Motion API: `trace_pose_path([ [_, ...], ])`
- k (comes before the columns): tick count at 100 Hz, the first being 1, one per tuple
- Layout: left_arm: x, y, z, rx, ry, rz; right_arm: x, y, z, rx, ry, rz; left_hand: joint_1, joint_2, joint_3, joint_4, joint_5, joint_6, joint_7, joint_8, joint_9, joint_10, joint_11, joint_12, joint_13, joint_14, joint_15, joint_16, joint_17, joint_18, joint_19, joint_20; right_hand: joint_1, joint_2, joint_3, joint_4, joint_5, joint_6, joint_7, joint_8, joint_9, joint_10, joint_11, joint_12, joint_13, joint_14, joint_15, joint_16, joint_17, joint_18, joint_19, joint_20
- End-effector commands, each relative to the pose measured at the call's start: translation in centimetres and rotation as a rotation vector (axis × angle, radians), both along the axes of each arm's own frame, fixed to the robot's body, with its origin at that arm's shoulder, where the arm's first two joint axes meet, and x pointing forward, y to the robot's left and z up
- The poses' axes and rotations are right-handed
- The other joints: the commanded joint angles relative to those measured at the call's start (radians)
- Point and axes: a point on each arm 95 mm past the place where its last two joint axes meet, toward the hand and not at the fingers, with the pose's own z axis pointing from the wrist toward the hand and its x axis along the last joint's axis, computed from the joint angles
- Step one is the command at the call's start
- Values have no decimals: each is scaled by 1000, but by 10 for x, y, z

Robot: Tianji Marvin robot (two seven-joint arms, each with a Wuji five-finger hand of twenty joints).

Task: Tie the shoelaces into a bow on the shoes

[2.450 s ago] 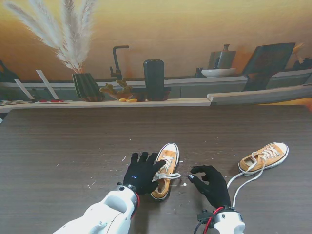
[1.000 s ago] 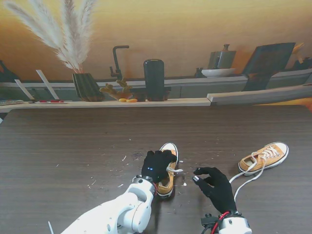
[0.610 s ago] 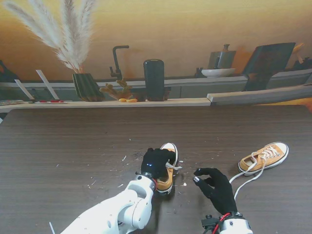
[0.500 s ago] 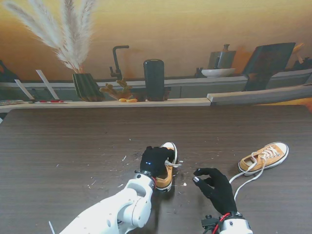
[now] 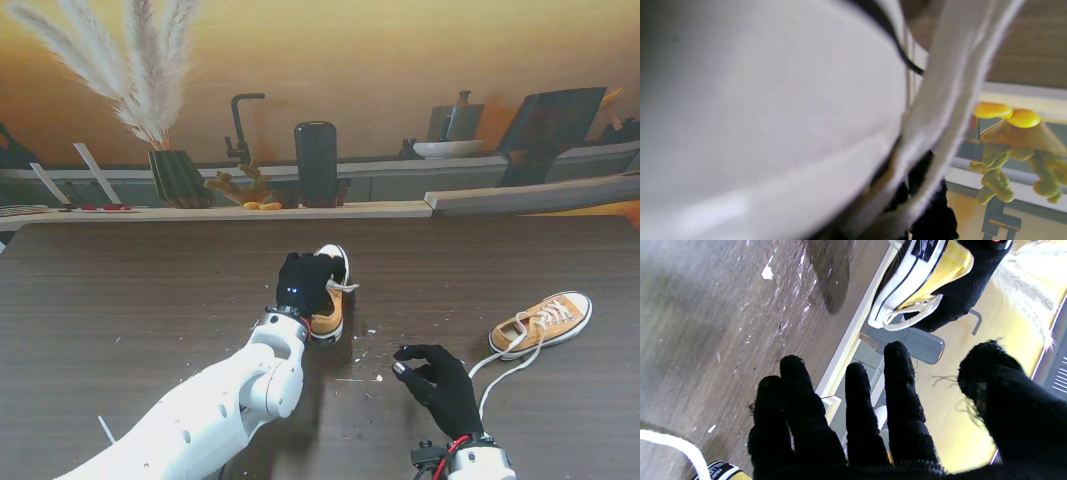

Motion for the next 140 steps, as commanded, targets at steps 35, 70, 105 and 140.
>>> trace_pose_path([
  [35, 60, 7, 15, 52, -40, 32, 6, 0, -3, -7, 24, 17, 86, 52, 93, 2, 18, -127, 5, 5, 66, -1, 82, 44, 1, -26, 18, 1, -21, -61, -1, 15, -42, 14, -31, 28, 5, -17, -14, 1, -2, 2, -8, -9, 2, 38, 1, 13, 11, -18, 42, 13],
  [70, 90, 19, 2, 96, -30, 13, 7, 5, -4, -12, 33, 33, 72, 54, 66, 22, 6, -137, -140, -104, 66, 1, 34, 48, -8, -33, -3, -8, -33, -65, -26, 23, -43, 15, -32, 28, 3, -19, -14, 3, -1, 2, -8, -9, 2, 37, 0, 12, 11, -18, 42, 13],
  [105, 102, 27, -17, 133, 48, 16, 8, 8, -5, -13, 41, 41, 33, 51, 29, 54, -14, -112, -245, -204, 56, 12, -51, 64, -28, -25, -62, -6, -54, -73, -93, 107, -42, 15, -32, 29, 4, -18, -14, 4, -1, 3, -7, -9, 1, 36, 0, 11, 12, -18, 42, 13],
  [140, 110, 35, -34, 177, 110, 26, 8, 11, -5, -14, 48, 52, -8, 37, 11, 65, -46, -48, -354, -297, 24, 24, -98, 44, -50, -18, -117, -3, -74, -70, -134, 118, -41, 15, -33, 29, 4, -16, -13, 4, -2, 3, -7, -9, 0, 35, 1, 13, 11, -20, 43, 12],
])
